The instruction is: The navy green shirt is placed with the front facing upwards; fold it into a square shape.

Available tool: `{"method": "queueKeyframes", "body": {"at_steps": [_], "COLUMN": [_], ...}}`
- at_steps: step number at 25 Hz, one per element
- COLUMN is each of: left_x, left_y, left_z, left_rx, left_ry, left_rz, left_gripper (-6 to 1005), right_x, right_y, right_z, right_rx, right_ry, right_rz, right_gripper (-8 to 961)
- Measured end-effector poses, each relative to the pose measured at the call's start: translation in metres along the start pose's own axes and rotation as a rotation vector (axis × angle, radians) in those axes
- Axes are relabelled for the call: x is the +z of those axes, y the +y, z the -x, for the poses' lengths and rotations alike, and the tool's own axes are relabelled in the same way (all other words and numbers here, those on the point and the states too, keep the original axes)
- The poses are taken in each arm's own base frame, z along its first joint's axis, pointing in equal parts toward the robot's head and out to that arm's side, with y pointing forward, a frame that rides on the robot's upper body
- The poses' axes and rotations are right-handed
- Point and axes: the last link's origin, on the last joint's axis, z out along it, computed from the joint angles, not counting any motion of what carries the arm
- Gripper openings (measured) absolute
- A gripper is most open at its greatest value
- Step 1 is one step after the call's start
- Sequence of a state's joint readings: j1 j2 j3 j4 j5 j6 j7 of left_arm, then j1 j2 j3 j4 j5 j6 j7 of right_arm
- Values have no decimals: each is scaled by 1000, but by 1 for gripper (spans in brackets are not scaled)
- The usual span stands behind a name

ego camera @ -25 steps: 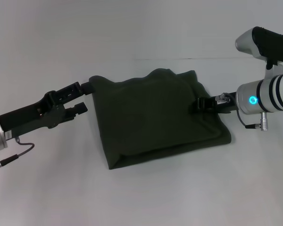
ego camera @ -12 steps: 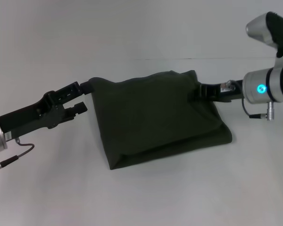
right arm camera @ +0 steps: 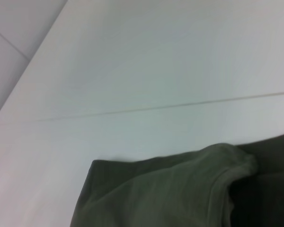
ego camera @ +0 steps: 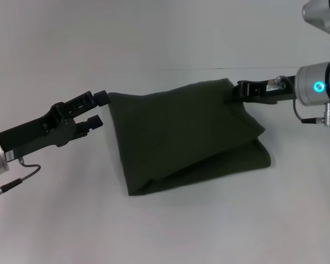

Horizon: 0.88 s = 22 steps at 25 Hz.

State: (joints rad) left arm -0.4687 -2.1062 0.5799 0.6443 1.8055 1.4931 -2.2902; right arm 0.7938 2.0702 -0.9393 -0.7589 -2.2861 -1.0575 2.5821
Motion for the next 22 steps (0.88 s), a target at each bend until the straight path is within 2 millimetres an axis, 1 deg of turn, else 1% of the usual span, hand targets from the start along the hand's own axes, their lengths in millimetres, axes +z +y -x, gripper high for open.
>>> {"method": "queueKeyframes", "body": {"at_steps": [6, 13, 16, 19, 22], "left_x": [-1, -2, -2, -2, -2], "left_y": [0, 0, 0, -1, 0], "left_z": [0, 0, 0, 0, 1], "left_rx": [-3, -6, -7, -9, -10], "left_ry": [5, 14, 15, 16, 15], "left_rz": [2, 6, 6, 6, 9], "left_gripper": [934, 935, 935, 934, 934], "right_x": [-3, 0, 1, 3, 6], "right_y": [-3, 5, 10, 18, 16], "right_z": [11, 21, 25, 32, 33], "right_rx": [-35, -78, -101, -126, -147], "right_ry": [-37, -59, -61, -66, -61], "right_rz": [-31, -31, -25, -18, -51], "right_gripper": [81, 81, 81, 80, 80]}}
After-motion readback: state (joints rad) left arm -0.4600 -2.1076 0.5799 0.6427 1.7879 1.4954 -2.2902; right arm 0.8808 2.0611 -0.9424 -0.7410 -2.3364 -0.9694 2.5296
